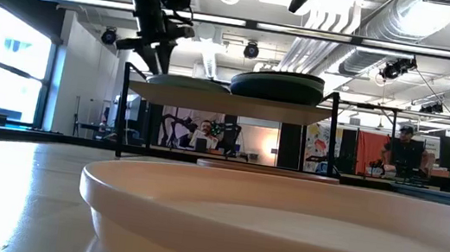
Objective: Place and stack plates onto a shelf
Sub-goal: Stack the orange plate on the top of the green plate on the shelf
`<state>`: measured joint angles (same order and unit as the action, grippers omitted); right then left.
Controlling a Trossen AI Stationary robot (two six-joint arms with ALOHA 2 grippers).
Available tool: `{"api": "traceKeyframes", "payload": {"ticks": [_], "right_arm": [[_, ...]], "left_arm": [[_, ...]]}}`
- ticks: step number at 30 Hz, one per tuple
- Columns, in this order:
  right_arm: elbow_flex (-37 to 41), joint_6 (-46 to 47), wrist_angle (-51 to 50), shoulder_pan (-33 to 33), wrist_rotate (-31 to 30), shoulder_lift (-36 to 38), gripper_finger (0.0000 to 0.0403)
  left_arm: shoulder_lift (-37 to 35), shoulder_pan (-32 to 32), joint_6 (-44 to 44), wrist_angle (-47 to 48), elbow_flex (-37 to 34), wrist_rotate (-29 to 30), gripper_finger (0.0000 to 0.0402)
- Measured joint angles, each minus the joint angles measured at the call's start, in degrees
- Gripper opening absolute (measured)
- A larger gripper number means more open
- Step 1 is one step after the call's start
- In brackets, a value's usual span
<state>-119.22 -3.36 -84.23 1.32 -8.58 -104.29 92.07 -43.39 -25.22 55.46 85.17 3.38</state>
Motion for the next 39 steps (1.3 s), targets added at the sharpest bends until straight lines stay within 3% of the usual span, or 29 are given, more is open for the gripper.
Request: {"api": "traceKeyframes", "payload": {"ticks": [12,19,23,30,39], "right_arm": [[0.01,1.80,-0.88,-0.15,1.90,0.00,0.0124],[0.04,3.57,-2.34,-0.25,6.48,-0.02,0.0124],[0.04,4.01,-2.34,-0.15,12.49,-0.32,0.0124],[0.11,0.78,-2.92,2.32,16.80,-3.60,0.0124],[0.11,-4.63,-1.40,5.27,18.59,-7.76,0.0124]], "left_arm": [[-3.77,1.48,-0.28,0.45,0.00,-9.99,0.0085],[-6.09,8.82,-0.63,2.16,0.00,-11.86,0.0084],[-6.73,14.54,-0.67,4.82,0.00,-11.87,0.0084],[-6.77,24.06,-2.86,13.97,0.00,-10.91,0.0084],[-6.75,33.80,-10.88,25.64,0.00,0.60,0.0084]]}}
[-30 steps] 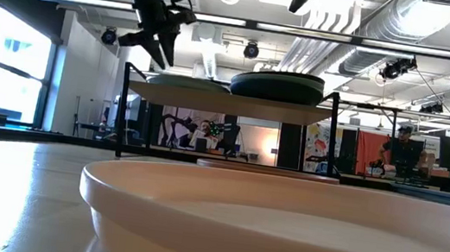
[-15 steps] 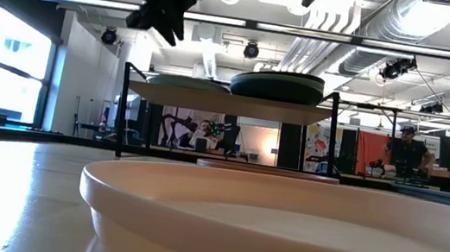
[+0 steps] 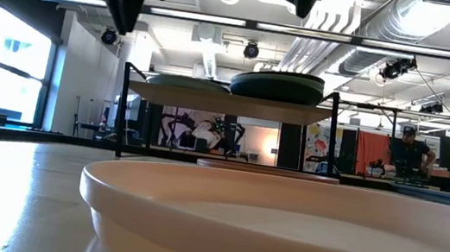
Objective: Place and stack plates onto a shelf
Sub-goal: Stack the orange plate on the top of the green plate on the shelf
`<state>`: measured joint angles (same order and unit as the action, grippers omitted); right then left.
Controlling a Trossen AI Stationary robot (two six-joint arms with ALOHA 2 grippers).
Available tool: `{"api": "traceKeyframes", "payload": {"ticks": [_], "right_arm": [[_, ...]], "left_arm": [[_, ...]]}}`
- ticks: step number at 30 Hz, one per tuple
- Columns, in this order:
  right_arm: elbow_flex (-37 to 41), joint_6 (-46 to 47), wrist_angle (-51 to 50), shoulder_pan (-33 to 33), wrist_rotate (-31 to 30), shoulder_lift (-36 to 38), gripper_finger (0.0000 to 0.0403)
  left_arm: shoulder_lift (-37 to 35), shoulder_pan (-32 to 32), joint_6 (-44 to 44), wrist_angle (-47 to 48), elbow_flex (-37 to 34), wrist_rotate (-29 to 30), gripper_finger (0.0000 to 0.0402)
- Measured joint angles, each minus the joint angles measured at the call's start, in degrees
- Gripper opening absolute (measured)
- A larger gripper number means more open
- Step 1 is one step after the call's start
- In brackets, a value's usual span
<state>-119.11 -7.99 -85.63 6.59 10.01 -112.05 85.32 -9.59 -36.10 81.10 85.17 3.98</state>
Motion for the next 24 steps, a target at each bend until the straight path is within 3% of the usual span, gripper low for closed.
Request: {"api": "traceKeyframes", "payload": {"ticks": [8,24], "right_arm": [[0.00,-2.90,-0.16,0.19,0.25,-3.50,0.0124],[0.02,-3.99,0.38,0.17,0.27,-10.74,0.0094]], "left_arm": [[-0.75,5.23,-7.57,8.80,-0.05,5.20,0.0084],[-13.71,8.99,-15.67,8.90,-0.15,12.46,0.0084]]}}
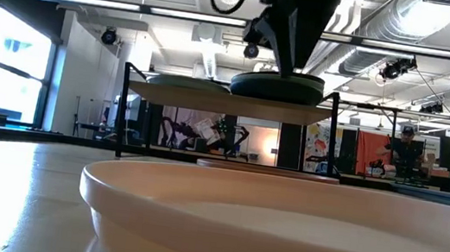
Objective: Place and stack plates onto a shelf
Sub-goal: Stack the orange plate on the top of the green plate on the shelf
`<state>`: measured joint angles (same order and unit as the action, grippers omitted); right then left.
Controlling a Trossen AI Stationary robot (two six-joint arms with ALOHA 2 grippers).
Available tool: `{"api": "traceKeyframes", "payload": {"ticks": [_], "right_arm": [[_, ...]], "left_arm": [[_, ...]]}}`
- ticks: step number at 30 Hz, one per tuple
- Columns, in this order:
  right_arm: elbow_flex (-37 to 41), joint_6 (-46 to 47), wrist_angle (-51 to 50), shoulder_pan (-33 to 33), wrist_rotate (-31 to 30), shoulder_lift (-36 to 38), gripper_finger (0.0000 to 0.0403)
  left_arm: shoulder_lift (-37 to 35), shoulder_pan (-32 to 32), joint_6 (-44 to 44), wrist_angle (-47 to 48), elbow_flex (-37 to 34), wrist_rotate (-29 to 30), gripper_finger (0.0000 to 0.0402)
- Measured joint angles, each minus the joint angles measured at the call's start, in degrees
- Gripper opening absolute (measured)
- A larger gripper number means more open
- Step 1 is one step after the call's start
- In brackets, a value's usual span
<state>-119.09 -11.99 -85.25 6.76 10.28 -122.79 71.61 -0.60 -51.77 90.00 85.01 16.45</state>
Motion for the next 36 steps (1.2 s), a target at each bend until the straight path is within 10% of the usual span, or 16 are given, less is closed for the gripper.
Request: {"api": "traceKeyframes", "payload": {"ticks": [36], "right_arm": [[0.00,3.34,-4.79,-0.62,-0.24,-5.96,0.0094]], "left_arm": [[-14.90,7.02,-6.66,-3.67,-20.45,2.19,0.0084]]}}
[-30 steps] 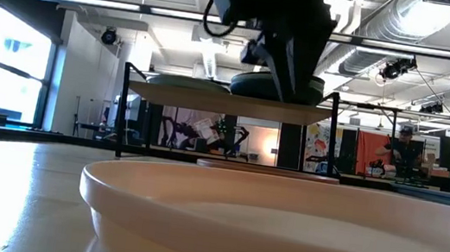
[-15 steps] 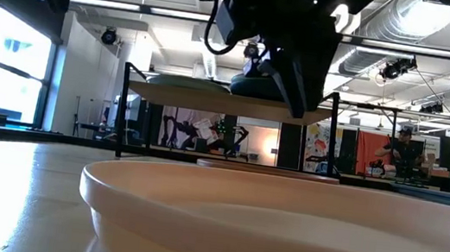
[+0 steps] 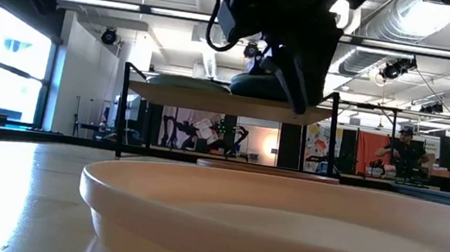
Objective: Place and stack plates onto a shelf
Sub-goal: Stack the orange plate on the top of the green plate on the shelf
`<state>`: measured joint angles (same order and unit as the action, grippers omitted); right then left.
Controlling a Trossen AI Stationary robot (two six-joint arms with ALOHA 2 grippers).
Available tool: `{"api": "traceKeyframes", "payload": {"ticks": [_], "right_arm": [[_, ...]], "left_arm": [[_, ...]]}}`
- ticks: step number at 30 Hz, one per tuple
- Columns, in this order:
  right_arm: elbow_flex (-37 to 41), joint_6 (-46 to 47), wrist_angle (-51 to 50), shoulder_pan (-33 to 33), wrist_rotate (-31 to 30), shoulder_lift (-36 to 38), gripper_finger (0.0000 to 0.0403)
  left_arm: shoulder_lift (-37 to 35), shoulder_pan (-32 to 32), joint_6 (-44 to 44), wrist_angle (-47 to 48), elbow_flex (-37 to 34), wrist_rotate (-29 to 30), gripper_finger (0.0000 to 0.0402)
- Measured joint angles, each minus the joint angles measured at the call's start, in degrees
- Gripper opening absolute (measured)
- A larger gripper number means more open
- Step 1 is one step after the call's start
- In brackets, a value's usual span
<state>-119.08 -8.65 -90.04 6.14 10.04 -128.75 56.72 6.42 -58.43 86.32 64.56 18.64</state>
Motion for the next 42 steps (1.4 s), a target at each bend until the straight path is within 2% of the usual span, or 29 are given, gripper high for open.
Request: {"api": "traceKeyframes", "payload": {"ticks": [7,13,19,26,36,42], "right_arm": [[-0.03,7.08,0.89,-3.65,-0.12,1.73,0.0094],[-0.07,11.22,3.20,-6.34,-0.13,6.69,0.0094],[-0.10,10.58,8.65,-6.74,-2.97,13.88,0.0094],[-0.09,9.81,9.33,-6.66,-7.00,20.41,0.0094],[-0.01,8.55,5.28,-3.67,-11.22,22.34,0.0094],[0.00,7.68,3.78,-3.61,-11.43,22.36,0.0094]], "left_arm": [[-1.60,0.00,2.96,-0.01,-0.03,0.06,0.0084],[-2.02,0.00,3.06,-0.08,-0.03,0.04,0.0084],[-2.00,0.00,1.87,-0.37,-0.03,0.00,0.0084],[-1.98,-0.01,1.51,-0.56,-0.03,-0.01,0.0084],[-2.00,0.00,0.02,-0.66,-0.03,-0.07,0.0084],[-1.97,0.00,-0.74,-0.66,-0.03,-1.74,0.0084]]}}
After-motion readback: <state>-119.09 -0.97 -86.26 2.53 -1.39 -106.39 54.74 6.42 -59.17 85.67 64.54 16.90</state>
